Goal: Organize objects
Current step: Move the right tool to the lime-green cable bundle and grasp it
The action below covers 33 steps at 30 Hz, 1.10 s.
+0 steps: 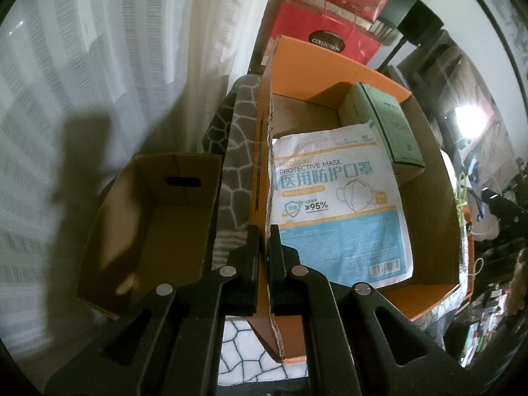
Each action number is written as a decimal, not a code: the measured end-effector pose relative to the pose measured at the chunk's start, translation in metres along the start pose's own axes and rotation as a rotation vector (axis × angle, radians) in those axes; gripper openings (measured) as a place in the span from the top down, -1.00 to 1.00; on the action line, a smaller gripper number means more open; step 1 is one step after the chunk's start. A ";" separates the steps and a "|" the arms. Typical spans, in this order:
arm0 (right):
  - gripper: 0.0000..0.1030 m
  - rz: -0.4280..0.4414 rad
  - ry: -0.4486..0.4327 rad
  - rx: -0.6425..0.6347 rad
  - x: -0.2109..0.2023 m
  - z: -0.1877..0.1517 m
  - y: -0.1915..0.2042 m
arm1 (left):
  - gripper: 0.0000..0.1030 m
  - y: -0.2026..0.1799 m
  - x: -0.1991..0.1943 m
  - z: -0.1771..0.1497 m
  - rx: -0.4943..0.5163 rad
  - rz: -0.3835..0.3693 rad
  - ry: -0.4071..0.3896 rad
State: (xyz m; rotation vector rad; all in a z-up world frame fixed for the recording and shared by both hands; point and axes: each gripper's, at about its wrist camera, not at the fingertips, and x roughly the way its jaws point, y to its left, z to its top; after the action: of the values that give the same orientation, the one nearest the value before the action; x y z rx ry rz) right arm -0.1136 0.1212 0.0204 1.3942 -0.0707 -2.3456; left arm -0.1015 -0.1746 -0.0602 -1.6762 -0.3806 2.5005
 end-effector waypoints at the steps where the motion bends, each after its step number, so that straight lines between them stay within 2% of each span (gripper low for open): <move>1: -0.43 -0.016 -0.010 0.009 -0.006 -0.001 -0.009 | 0.92 0.000 0.000 0.000 -0.001 0.000 0.000; 10: -0.51 -0.128 -0.063 0.134 -0.042 -0.016 -0.091 | 0.92 0.000 -0.001 0.000 -0.002 -0.004 -0.003; 16: -0.54 -0.222 -0.078 0.234 -0.049 -0.033 -0.148 | 0.92 0.000 -0.001 0.001 -0.001 -0.002 -0.004; 19: -0.54 -0.241 -0.071 0.287 -0.046 -0.042 -0.172 | 0.92 0.001 -0.001 0.000 -0.003 -0.004 -0.003; 26: -0.54 -0.276 -0.039 0.341 -0.028 -0.056 -0.202 | 0.92 0.001 -0.001 0.001 0.000 -0.003 -0.003; 33: -0.54 -0.306 -0.007 0.352 -0.004 -0.060 -0.209 | 0.92 0.002 -0.001 0.001 -0.001 -0.004 -0.003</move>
State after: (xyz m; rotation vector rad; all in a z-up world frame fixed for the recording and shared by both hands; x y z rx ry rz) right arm -0.1275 0.3238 -0.0583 1.6597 -0.3062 -2.6869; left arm -0.1017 -0.1764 -0.0597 -1.6707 -0.3846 2.5009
